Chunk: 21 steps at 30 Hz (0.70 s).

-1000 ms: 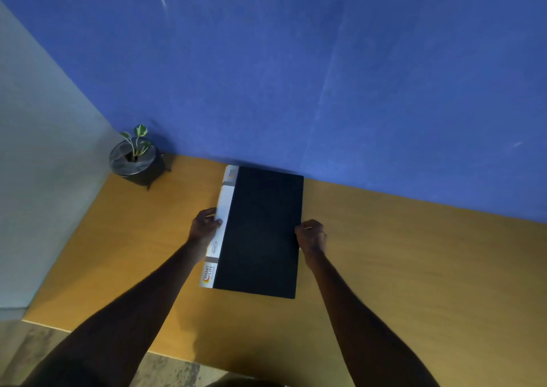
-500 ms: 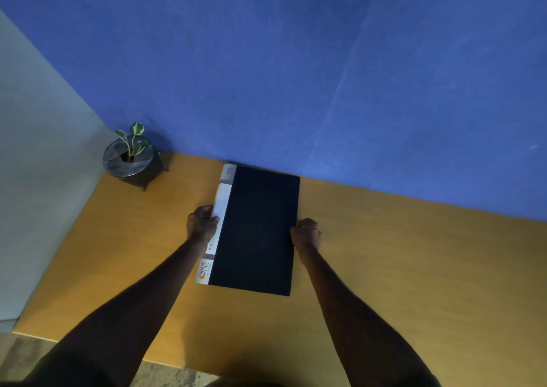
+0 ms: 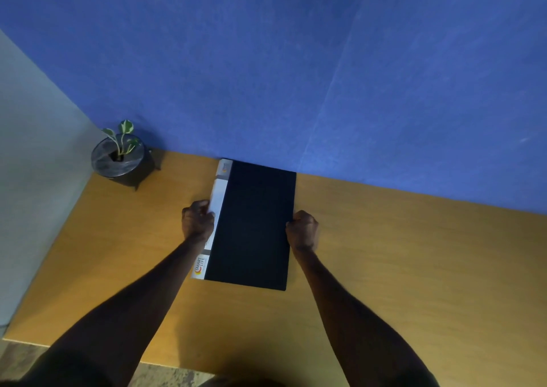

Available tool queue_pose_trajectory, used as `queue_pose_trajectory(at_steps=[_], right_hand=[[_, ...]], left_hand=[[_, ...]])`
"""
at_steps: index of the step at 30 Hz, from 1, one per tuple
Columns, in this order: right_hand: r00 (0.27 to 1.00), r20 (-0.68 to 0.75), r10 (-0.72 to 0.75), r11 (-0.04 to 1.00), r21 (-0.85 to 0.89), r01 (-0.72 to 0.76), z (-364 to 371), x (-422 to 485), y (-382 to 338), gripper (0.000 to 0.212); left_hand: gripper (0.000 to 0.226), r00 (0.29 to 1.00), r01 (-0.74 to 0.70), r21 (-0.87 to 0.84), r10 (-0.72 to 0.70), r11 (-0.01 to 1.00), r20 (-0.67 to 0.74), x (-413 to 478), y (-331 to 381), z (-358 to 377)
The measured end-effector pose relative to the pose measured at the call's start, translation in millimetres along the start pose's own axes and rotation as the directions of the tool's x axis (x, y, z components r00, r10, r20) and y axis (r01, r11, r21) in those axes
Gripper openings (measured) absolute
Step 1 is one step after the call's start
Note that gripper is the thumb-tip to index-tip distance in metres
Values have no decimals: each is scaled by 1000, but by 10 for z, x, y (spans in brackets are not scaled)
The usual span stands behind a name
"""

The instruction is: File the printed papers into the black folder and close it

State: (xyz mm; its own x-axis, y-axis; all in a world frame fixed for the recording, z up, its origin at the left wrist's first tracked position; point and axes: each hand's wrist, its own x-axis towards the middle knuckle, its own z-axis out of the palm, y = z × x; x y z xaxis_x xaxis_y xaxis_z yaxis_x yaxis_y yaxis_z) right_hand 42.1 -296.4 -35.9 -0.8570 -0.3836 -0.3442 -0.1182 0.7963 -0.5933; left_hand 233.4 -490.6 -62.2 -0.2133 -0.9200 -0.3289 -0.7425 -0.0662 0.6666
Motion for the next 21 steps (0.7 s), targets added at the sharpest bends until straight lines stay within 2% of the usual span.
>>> queue_pose_trajectory(at_steps=[2,5,8,13,19,21], right_hand=[[996,-11,-90,994,-63,89,29,-47,16,28],[963,66,-260,947,-180,267,122,-185,68,56],[908,185,-376,853,-315,417,226,-290,171,68],[873,304,-381,792,-380,478,261,-342,232,72],[826,374,-421,703,-441,558,85,-282,270,72],[818,335,-469,695,-432,575,18,-264,305,72]], left_hand=[[39,999,-46,75,48,996,-19,-116,83,-21],[52,971,-224,220,238,950,-38,-335,192,-43],[57,901,-426,360,426,830,85,-413,146,-11],[67,861,-509,471,416,721,293,-436,49,70],[78,851,-526,530,408,666,331,-515,71,90],[78,834,-550,531,450,644,319,-580,153,124]])
